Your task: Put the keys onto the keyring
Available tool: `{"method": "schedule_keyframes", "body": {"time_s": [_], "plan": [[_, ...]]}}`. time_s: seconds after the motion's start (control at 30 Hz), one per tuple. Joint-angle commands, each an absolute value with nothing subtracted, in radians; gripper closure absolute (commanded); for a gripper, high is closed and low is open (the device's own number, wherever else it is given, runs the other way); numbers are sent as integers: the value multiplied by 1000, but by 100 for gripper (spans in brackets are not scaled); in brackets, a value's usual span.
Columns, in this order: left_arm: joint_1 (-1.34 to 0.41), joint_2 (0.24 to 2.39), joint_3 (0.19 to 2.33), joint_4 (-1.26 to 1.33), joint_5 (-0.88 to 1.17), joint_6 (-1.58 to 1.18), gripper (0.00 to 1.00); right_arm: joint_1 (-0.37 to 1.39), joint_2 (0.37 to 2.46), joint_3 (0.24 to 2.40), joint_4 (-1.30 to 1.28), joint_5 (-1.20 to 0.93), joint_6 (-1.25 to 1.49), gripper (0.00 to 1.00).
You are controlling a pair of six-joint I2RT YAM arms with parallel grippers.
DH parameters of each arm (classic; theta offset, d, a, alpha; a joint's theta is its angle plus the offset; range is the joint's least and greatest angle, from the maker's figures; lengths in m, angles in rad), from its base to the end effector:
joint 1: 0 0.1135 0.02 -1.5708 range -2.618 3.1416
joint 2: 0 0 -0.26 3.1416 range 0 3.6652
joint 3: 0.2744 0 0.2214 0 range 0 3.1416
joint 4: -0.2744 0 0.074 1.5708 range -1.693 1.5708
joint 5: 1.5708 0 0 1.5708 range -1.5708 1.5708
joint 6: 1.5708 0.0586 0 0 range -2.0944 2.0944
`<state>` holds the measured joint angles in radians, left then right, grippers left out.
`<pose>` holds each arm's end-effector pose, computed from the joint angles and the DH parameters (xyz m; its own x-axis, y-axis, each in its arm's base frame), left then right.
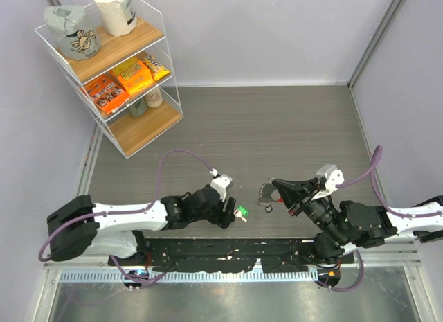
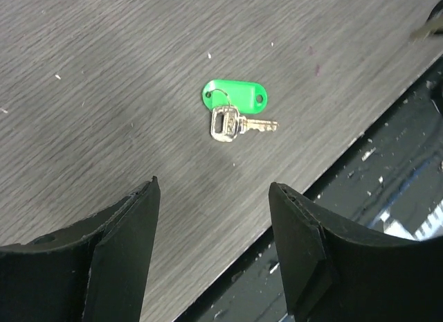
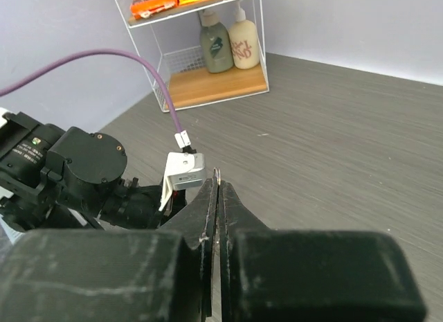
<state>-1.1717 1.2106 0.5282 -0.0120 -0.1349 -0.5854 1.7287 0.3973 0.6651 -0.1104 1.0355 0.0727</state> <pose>0.0978 -0.2117 0.1845 -0.6896 0.2261 -0.6880 0.5902 0.7261 -0.3529 0.0384 0.0795 0.3446 -0.0709 0.2095 -0.9752 -0.6339 0.7455 0.2062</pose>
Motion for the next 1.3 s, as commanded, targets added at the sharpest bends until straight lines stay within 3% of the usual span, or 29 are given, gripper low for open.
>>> {"method": "schedule_keyframes", "body": {"time_s": [0.0, 0.7, 1.27], "plan": [[-1184, 1281, 627, 21, -205, -614, 30, 1732, 384, 713, -182, 1075, 155, 94], [-1219, 1543, 822, -84, -333, -578, 31, 1732, 290, 709, -294, 1123, 242, 94], [-1243, 1655, 902, -140, -393, -569, 42, 1732, 285, 712, -298, 1080, 232, 95]]}}
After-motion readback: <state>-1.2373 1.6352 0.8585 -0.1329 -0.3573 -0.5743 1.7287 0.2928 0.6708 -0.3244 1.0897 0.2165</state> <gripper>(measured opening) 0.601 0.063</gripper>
